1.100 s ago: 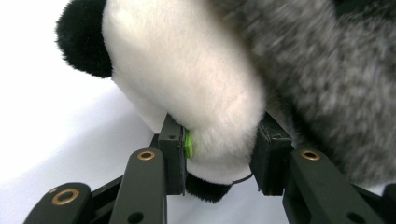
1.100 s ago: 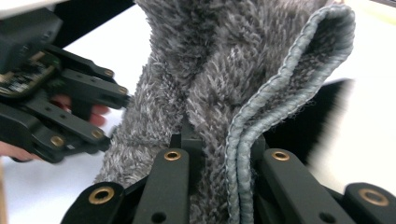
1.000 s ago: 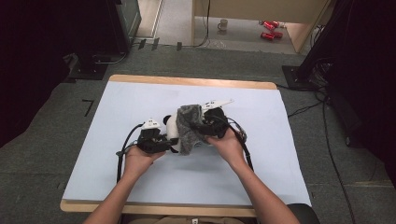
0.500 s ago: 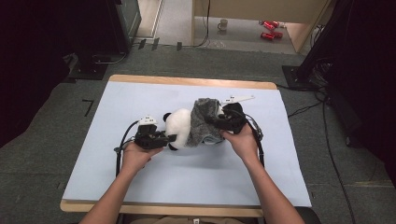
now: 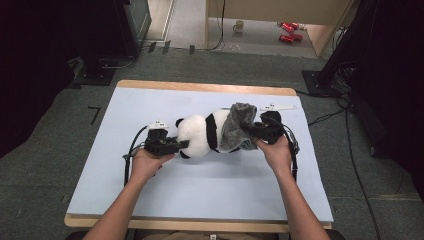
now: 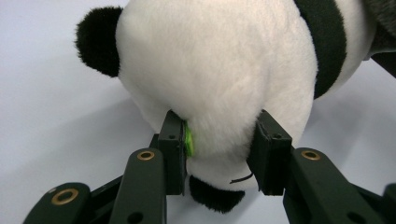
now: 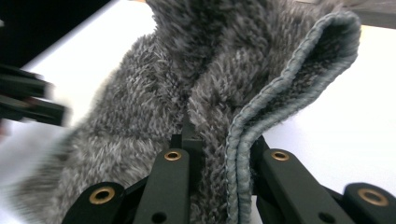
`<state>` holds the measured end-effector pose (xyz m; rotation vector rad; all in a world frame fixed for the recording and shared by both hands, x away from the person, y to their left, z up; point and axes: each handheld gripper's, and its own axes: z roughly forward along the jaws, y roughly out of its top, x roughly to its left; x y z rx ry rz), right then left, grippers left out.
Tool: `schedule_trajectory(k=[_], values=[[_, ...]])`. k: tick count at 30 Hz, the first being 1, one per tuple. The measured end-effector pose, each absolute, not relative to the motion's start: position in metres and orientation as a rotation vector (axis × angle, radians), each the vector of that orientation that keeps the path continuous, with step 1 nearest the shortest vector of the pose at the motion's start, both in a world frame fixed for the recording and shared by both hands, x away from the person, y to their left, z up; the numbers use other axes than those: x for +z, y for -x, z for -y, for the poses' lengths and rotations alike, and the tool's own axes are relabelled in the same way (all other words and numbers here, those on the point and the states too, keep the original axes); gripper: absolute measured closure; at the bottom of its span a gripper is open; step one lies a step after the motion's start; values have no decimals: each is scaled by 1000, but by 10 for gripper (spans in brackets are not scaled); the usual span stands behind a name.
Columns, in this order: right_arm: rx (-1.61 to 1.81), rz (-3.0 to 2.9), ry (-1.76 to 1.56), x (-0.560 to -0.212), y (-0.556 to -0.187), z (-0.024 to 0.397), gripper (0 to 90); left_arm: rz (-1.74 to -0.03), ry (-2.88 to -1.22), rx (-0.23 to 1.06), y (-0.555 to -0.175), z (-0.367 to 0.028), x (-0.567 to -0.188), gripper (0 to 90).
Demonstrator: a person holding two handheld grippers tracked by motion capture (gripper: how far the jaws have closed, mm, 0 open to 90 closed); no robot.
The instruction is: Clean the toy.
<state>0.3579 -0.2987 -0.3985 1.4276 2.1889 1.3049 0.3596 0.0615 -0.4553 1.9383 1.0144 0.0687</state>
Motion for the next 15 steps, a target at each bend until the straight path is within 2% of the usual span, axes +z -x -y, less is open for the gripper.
schedule_trajectory(k=[3,7,15], values=[[1215,-2168,-1486,-405,-359,310,790,-1017,-1948,76,-361,-61,-455,621],[1263,-2144,-1563,-407,-358,324,790,-1017,-1952,77,-363,-61,-455,620],[1465,-2130,-1457,-377,-345,313,790,-1025,-1942,51,-365,-61,-456,619]])
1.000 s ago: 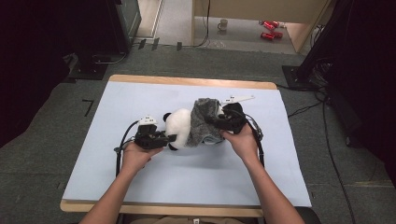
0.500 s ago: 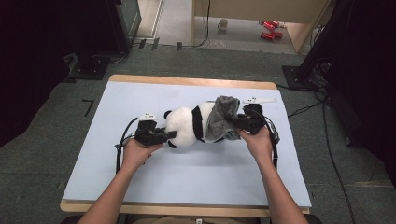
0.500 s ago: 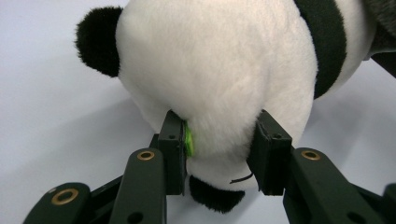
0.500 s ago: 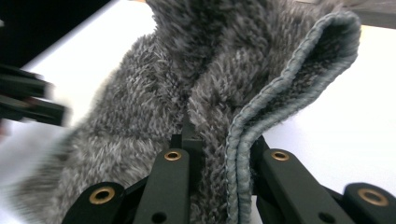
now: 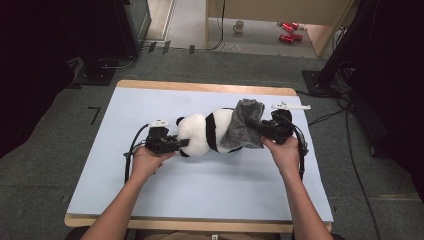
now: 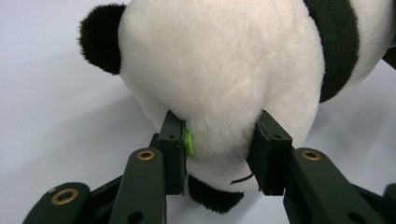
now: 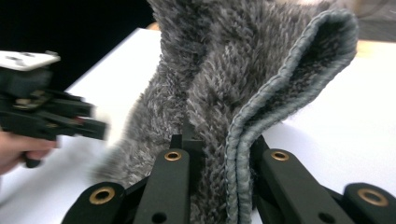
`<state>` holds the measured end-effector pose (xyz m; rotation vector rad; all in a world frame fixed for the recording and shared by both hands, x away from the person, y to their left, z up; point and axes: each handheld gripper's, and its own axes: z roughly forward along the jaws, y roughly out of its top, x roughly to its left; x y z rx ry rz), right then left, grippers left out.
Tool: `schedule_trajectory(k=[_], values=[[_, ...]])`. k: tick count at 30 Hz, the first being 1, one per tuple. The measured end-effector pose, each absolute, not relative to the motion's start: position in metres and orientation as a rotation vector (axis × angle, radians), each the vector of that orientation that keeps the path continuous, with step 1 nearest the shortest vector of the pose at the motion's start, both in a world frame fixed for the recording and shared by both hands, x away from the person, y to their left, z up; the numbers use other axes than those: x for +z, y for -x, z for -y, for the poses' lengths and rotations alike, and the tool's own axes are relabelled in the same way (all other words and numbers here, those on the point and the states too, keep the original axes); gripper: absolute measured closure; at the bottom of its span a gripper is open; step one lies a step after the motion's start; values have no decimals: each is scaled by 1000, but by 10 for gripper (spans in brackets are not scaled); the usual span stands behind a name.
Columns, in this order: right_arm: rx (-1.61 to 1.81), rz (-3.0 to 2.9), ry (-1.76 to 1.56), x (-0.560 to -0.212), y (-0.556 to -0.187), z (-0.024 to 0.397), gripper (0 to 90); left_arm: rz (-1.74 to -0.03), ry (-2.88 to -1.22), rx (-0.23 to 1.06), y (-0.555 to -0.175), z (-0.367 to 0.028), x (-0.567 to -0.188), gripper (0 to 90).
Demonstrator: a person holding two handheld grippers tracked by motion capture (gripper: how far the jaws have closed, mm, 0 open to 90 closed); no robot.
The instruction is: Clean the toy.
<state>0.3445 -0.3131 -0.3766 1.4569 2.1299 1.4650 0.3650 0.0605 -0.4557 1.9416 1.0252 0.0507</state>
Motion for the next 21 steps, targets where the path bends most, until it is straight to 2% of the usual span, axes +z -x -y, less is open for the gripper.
schedule_trajectory(k=[5,21], values=[[1504,-2206,-1385,-369,-341,289,790,-1027,-1928,5,-362,-59,-453,622],[1492,-2491,-1169,-386,-340,188,790,-1010,-1930,45,-334,-49,-448,626]])
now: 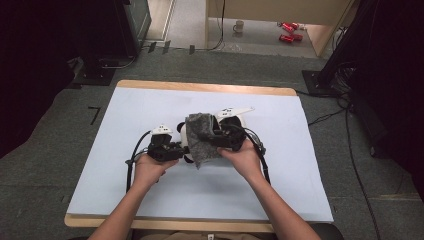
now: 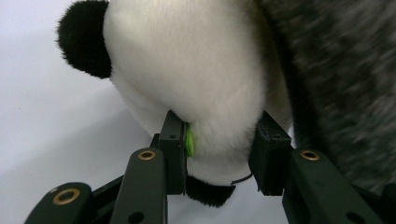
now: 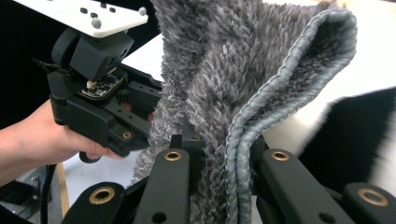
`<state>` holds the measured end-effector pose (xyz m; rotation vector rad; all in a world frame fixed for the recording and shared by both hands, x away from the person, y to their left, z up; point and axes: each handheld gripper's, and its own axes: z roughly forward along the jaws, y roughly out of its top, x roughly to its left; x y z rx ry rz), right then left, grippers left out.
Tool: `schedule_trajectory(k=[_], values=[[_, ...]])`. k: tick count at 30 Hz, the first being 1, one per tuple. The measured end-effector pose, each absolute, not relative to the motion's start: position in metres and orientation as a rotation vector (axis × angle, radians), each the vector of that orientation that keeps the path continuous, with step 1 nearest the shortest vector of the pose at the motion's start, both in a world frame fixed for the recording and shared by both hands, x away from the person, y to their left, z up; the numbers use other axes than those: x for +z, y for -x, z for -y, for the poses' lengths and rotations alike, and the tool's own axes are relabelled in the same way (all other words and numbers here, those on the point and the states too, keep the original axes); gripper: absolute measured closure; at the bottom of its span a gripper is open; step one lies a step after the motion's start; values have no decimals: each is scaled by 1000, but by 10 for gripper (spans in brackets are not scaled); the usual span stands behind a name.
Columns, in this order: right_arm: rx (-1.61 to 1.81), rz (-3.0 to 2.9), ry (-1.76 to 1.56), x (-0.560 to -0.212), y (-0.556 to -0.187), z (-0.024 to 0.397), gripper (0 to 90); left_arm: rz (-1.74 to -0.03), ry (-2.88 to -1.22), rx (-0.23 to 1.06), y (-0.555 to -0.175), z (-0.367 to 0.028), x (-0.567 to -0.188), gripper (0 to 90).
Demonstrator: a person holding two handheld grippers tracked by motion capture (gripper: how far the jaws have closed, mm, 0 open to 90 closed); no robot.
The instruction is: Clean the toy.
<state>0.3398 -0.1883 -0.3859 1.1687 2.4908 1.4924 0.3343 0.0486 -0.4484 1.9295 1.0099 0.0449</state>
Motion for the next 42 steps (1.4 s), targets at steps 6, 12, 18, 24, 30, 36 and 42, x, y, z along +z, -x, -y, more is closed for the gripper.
schedule_trajectory(k=[6,12,18,24,30,36,42], values=[[1447,-2551,-1139,-399,-342,168,780,-1023,-1944,57,-329,-47,-450,626],[1353,-2569,-1088,-409,-347,164,797,-1041,-1950,50,-329,-49,-453,627],[1310,-2536,-1104,-405,-351,179,797,-1038,-1941,50,-332,-51,-454,627],[1247,-2434,-1176,-399,-358,212,801,-1037,-1915,35,-336,-53,-454,628],[1293,-2360,-1263,-395,-363,239,802,-1029,-1908,32,-341,-53,-453,629],[1311,-2304,-1313,-392,-361,256,801,-1025,-1910,31,-348,-55,-452,629],[1326,-2240,-1382,-392,-361,278,800,-1028,-1901,24,-354,-56,-452,628]])
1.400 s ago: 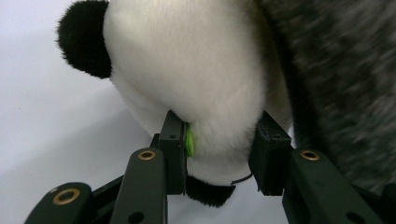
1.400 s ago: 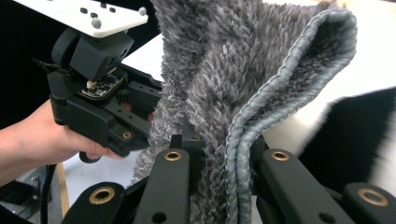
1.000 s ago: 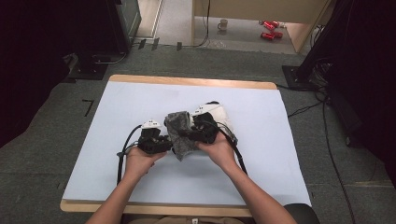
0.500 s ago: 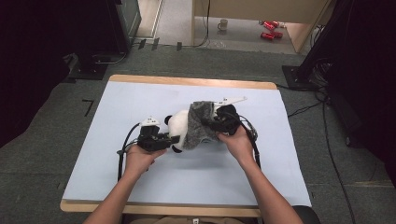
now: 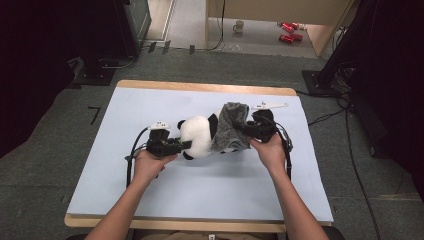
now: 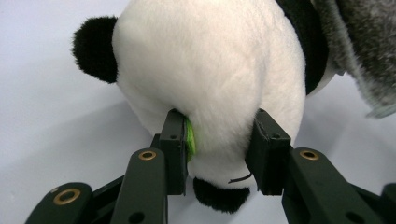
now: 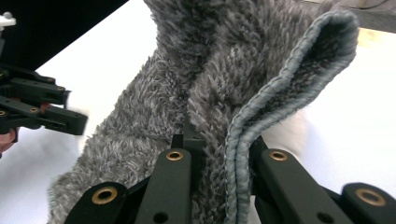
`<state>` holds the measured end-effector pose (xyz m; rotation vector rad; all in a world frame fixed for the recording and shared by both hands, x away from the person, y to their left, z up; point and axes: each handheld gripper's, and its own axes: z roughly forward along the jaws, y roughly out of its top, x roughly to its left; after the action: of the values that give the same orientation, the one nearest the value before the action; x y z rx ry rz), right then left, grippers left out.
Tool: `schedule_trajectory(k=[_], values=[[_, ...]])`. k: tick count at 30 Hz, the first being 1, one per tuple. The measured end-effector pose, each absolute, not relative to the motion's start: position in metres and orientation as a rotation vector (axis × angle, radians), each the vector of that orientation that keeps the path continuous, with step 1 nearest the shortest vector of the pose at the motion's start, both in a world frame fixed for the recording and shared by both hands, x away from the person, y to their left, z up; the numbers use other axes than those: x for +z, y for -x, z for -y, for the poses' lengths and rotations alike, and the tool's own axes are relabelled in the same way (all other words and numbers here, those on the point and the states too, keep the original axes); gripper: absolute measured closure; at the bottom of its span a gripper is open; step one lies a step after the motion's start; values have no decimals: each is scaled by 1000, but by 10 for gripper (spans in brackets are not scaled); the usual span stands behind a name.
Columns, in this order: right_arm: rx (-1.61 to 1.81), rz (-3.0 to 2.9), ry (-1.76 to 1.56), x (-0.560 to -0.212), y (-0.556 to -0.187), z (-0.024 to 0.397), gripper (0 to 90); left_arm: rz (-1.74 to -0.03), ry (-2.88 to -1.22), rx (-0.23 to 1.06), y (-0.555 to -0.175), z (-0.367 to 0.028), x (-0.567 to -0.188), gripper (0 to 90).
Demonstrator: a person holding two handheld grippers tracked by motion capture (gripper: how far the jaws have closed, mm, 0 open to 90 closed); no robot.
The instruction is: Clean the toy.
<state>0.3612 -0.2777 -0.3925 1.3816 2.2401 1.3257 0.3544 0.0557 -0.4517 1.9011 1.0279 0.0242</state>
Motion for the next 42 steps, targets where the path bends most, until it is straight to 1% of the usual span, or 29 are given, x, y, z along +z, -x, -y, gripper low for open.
schedule_trajectory(k=[7,11,15,25,28,30,36,40,42], values=[[1343,-2183,-1464,-399,-361,298,799,-1033,-1898,22,-360,-56,-451,627],[1325,-2175,-1499,-401,-359,306,799,-1029,-1913,60,-360,-54,-449,626],[1311,-2160,-1551,-407,-359,314,798,-1032,-1909,57,-363,-55,-450,626],[1268,-2153,-1611,-418,-358,323,797,-1034,-1903,63,-370,-57,-450,621],[1277,-2131,-1662,-418,-357,329,798,-1042,-1899,63,-371,-58,-451,617],[1321,-2109,-1652,-412,-353,332,797,-1041,-1912,82,-371,-57,-449,617],[1420,-2154,-1526,-389,-341,321,797,-1028,-1916,99,-372,-58,-449,611],[1381,-2253,-1453,-390,-338,304,794,-1018,-1920,110,-370,-58,-447,588],[1355,-2282,-1437,-395,-339,298,791,-1010,-1924,115,-370,-59,-447,554]])
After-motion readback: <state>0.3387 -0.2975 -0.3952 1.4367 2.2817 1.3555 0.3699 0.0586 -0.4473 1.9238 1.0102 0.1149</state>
